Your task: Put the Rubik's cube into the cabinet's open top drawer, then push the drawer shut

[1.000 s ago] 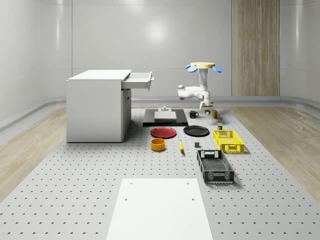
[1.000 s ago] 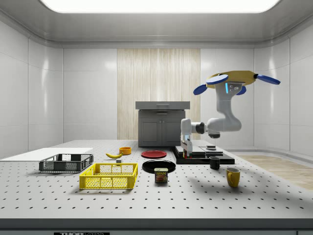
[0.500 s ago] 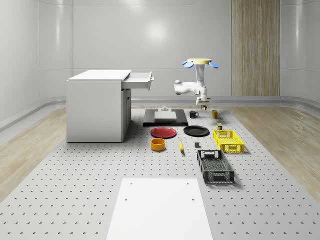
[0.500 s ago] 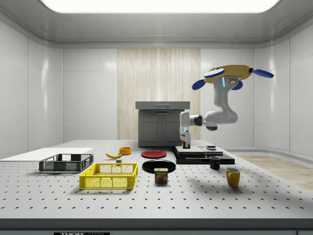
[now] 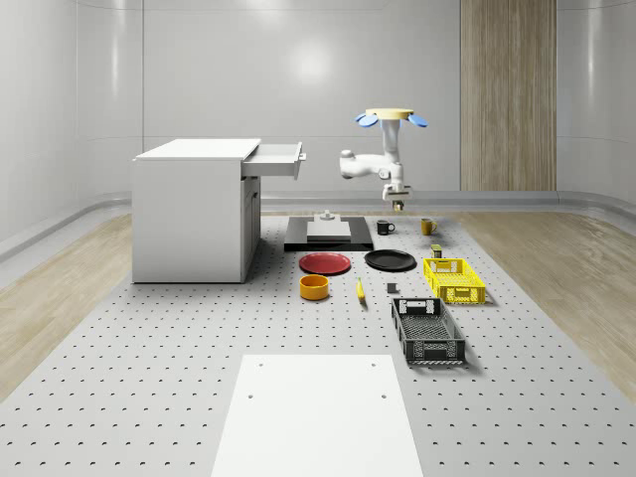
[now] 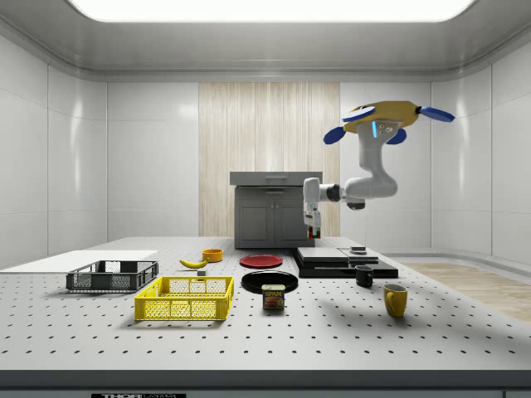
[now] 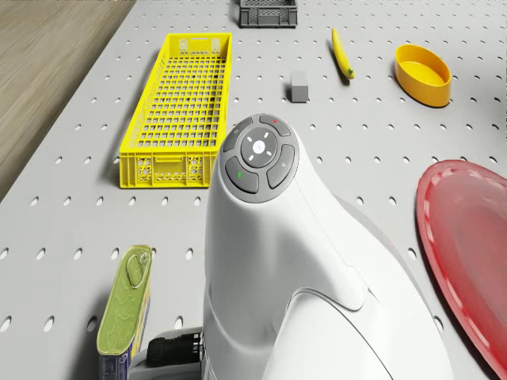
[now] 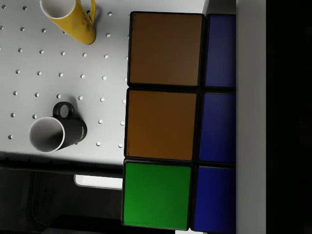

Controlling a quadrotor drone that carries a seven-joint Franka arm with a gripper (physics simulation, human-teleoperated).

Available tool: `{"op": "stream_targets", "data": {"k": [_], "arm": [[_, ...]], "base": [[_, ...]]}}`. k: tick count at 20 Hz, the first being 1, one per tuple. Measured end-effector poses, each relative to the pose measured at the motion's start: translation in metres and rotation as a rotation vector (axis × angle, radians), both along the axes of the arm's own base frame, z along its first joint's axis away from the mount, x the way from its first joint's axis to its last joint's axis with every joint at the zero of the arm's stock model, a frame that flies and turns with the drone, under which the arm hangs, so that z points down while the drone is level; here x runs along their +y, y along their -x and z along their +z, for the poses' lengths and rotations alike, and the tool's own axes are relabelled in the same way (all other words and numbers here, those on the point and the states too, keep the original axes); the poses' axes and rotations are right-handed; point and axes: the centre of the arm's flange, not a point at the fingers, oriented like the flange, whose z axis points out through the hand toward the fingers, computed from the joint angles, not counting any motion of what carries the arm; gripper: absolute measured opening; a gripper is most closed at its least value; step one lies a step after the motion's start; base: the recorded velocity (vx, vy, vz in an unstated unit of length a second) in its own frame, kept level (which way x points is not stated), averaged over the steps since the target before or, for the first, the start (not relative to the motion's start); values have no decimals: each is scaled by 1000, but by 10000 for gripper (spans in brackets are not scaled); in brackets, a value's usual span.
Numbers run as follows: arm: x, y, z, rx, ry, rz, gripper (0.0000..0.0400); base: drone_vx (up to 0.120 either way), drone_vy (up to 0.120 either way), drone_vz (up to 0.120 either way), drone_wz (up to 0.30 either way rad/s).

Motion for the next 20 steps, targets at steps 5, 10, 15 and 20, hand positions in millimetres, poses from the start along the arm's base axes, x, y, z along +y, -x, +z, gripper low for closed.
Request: {"op": "stream_targets", "data": {"k": [5,10,15,20], "arm": [[0,0,0,0,0,1,292],[0,0,0,-1,0,1,292],[0,0,0,-1,-1,1,292],[0,0,0,-1,-1,1,292]], "base": [[0,-120,120,0],[0,-56,120,0],[0,-104,120,0],[0,-120,120,0]]}}
